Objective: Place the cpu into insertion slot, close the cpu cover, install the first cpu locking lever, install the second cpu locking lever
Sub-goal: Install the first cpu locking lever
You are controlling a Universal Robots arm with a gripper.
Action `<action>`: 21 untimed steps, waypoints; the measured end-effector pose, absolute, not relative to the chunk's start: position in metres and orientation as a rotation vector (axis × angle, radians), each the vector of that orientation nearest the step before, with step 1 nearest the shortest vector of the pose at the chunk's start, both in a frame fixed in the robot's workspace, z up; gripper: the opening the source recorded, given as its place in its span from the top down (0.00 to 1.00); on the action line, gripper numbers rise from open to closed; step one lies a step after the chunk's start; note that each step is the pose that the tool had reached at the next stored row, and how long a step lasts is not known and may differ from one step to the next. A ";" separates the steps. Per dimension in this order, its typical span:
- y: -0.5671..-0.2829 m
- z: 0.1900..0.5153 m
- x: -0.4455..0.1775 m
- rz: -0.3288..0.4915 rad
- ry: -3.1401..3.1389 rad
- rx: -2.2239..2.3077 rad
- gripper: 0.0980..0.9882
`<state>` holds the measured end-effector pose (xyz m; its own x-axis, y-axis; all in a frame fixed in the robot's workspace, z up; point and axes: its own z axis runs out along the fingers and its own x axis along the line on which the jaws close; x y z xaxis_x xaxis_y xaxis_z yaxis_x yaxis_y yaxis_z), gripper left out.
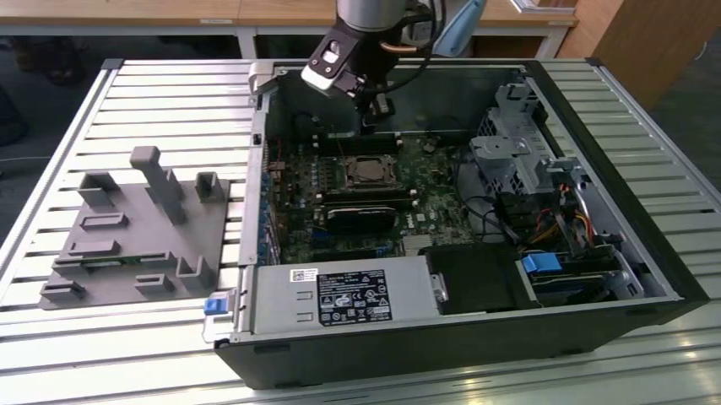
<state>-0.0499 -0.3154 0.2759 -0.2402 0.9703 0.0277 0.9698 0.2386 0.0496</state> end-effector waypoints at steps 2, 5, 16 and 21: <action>-0.315 0.276 -0.050 0.088 2.500 1.888 0.99; -0.315 0.276 -0.050 0.089 2.543 1.832 0.99; -0.315 0.275 -0.050 0.089 2.707 1.590 0.99; -0.315 0.275 -0.050 0.089 2.779 1.465 0.99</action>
<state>-0.0499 -0.3154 0.2753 -0.5656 0.8242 0.0278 0.8243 0.5640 0.0496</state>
